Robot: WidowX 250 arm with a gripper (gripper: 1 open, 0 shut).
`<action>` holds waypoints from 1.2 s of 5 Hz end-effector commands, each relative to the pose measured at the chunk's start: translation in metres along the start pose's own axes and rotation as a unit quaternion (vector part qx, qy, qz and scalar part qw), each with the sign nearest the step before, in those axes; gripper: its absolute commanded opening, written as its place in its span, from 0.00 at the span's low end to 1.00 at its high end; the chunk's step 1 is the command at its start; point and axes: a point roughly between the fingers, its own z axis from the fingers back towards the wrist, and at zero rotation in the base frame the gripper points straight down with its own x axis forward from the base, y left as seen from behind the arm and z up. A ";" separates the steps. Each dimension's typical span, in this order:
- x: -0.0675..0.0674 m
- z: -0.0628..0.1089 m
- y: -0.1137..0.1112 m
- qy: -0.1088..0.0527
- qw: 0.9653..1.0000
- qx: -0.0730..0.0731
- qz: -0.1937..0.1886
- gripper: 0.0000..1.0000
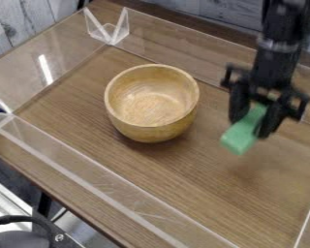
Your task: Put the green block in the brown bowl
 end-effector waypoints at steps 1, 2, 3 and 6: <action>0.005 0.048 0.013 -0.051 0.999 0.003 0.010 0.00; -0.017 0.052 0.025 -0.041 0.999 0.007 0.033 0.00; -0.038 0.051 0.053 -0.026 0.998 0.010 0.062 0.00; -0.058 0.030 0.127 -0.007 0.997 0.032 0.067 0.00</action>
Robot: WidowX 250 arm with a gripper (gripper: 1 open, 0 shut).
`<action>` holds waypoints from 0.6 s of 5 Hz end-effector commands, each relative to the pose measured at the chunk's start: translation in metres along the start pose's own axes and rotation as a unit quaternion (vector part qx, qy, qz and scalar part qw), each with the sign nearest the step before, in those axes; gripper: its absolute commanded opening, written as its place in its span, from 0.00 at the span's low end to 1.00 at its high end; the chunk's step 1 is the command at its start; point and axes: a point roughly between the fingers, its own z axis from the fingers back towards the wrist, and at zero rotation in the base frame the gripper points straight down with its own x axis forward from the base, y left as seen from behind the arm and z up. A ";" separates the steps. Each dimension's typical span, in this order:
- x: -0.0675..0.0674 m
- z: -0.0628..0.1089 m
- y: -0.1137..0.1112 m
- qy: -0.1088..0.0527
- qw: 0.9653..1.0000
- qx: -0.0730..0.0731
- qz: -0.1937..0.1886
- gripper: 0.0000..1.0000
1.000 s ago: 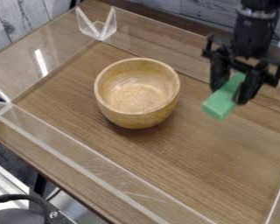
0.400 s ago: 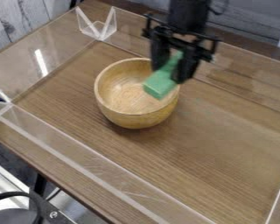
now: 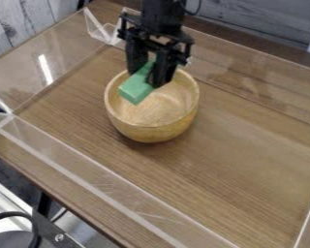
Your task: Put the green block in the brown bowl
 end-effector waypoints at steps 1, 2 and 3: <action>0.000 -0.008 0.010 -0.003 1.000 0.017 -0.011 0.00; 0.005 -0.004 0.007 -0.019 1.000 -0.005 -0.006 0.00; 0.006 -0.003 0.010 -0.026 1.000 -0.015 -0.001 0.00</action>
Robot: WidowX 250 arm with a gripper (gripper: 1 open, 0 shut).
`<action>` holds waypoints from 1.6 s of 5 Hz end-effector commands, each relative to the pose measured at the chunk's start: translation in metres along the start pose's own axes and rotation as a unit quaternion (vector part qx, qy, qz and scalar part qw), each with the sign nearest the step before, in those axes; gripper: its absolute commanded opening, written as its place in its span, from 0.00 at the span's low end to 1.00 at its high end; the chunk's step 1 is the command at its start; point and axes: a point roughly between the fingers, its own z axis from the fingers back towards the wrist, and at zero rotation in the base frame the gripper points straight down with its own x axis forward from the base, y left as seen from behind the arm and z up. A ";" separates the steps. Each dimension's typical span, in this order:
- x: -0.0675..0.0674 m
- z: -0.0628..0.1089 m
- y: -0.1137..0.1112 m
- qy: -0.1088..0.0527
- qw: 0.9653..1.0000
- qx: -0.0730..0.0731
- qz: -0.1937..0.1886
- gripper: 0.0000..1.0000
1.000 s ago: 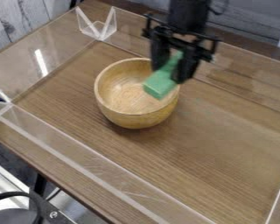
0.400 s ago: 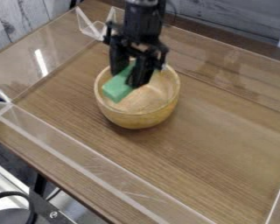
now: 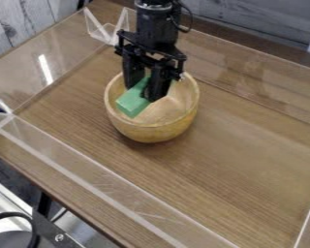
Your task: Put the green block in the brown bowl
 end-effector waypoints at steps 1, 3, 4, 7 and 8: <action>0.017 0.018 -0.004 -0.046 0.999 0.017 -0.005 0.00; 0.024 0.006 -0.008 -0.056 0.998 0.025 -0.025 0.00; 0.020 0.003 -0.019 -0.063 0.996 0.021 -0.055 0.00; 0.022 0.027 -0.035 -0.100 0.991 0.015 -0.084 0.00; 0.023 0.025 -0.028 -0.109 0.990 0.022 -0.082 0.00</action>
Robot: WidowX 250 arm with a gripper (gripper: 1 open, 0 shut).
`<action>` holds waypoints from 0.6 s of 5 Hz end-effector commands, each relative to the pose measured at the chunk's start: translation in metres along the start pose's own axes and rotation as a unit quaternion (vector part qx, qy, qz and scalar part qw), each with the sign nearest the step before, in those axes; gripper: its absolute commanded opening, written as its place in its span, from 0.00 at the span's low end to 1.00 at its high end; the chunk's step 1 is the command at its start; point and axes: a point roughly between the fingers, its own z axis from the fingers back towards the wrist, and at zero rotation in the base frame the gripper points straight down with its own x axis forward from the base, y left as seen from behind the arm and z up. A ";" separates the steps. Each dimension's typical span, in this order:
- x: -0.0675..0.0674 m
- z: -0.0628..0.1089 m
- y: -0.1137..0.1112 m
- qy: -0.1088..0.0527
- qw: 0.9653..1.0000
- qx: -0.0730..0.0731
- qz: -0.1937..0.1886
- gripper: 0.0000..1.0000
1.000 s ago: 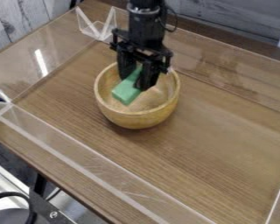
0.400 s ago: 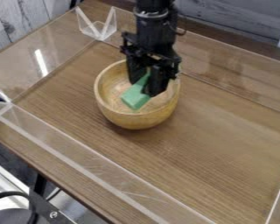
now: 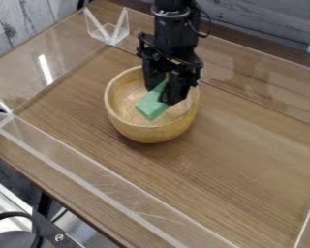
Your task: Put the green block in the brown bowl
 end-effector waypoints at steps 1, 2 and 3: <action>0.002 0.017 0.005 -0.043 0.999 0.008 0.002 0.00; -0.001 0.008 0.006 -0.042 0.999 -0.002 0.003 0.00; -0.002 0.009 0.010 -0.035 0.999 -0.007 0.014 0.00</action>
